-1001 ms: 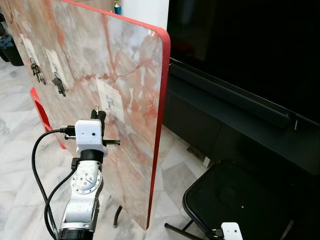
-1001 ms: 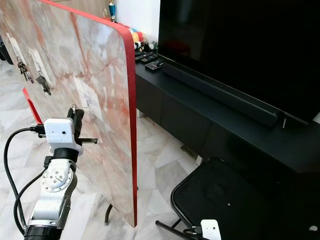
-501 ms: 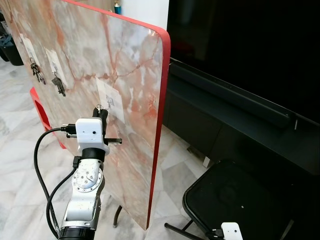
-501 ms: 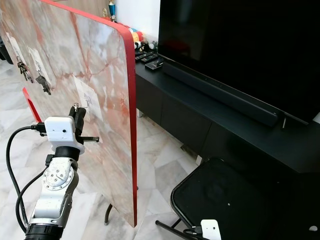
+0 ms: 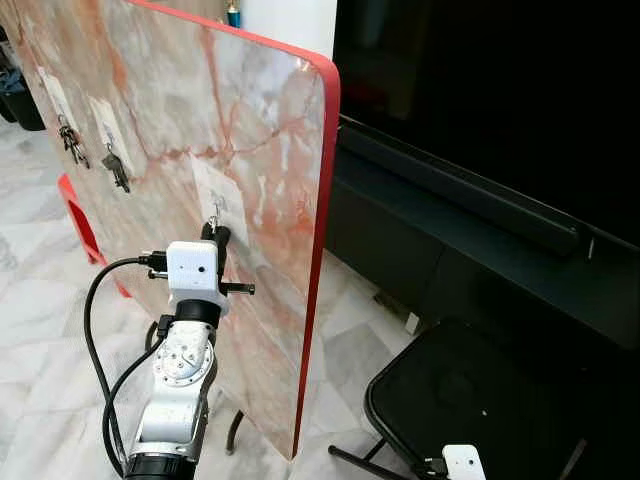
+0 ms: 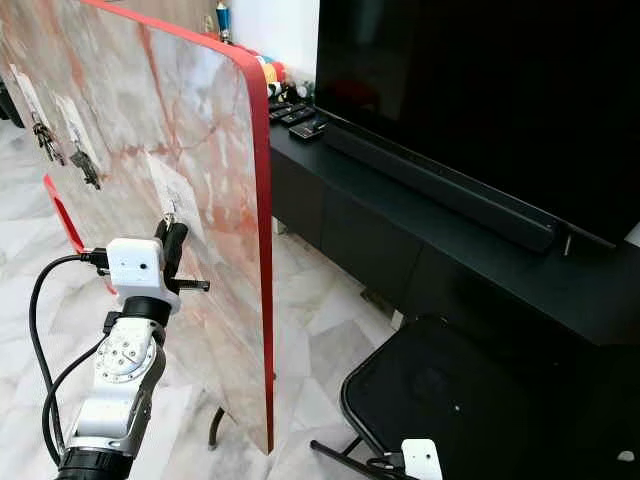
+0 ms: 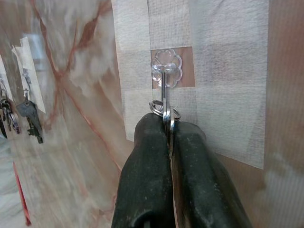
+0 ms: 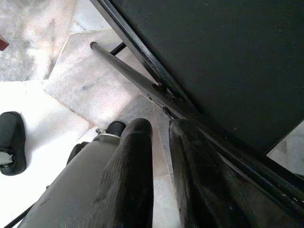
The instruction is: Hang keys on a hook
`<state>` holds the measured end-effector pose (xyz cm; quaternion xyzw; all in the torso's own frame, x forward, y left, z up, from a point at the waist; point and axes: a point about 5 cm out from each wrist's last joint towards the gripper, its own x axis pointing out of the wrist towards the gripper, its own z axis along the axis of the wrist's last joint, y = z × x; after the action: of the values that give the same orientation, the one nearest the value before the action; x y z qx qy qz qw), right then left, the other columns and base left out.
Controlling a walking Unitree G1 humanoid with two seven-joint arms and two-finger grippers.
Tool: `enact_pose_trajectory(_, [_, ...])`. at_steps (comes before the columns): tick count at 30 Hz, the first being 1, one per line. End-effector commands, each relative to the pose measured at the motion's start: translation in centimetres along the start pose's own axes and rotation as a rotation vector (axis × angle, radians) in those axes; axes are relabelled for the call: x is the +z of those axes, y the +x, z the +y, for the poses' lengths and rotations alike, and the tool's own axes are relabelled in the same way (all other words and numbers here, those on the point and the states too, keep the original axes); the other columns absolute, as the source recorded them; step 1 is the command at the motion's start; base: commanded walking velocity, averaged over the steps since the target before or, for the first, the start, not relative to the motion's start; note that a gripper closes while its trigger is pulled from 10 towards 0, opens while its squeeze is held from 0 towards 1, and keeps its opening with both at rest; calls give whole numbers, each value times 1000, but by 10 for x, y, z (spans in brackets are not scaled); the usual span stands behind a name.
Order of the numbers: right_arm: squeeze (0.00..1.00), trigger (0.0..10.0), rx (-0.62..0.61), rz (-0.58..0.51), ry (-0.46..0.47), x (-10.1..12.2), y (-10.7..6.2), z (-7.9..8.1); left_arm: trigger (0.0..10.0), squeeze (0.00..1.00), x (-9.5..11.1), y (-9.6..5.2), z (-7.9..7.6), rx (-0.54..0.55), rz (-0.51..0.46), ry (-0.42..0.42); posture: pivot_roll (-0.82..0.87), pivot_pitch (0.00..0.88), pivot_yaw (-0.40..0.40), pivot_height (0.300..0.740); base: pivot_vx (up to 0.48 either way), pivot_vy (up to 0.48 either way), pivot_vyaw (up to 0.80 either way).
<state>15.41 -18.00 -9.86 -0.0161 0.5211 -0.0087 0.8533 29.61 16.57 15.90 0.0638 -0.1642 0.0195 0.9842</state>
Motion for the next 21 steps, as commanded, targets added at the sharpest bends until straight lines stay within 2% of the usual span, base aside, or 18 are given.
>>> enact_pose_trajectory(1, [0, 10000, -7, 1, -6, 2, 0, -3, 10000, 0, -1, 1, -1, -5, 13, -8, 54, 0, -82, 740, 0, 0, 0])
enact_pose_trajectory(21, [0, 10000, -8, -1, -5, 2, 0, -3, 10000, 0, 4, 0, 0, 2, -17, -8, 58, 0, -84, 740, 0, 0, 0])
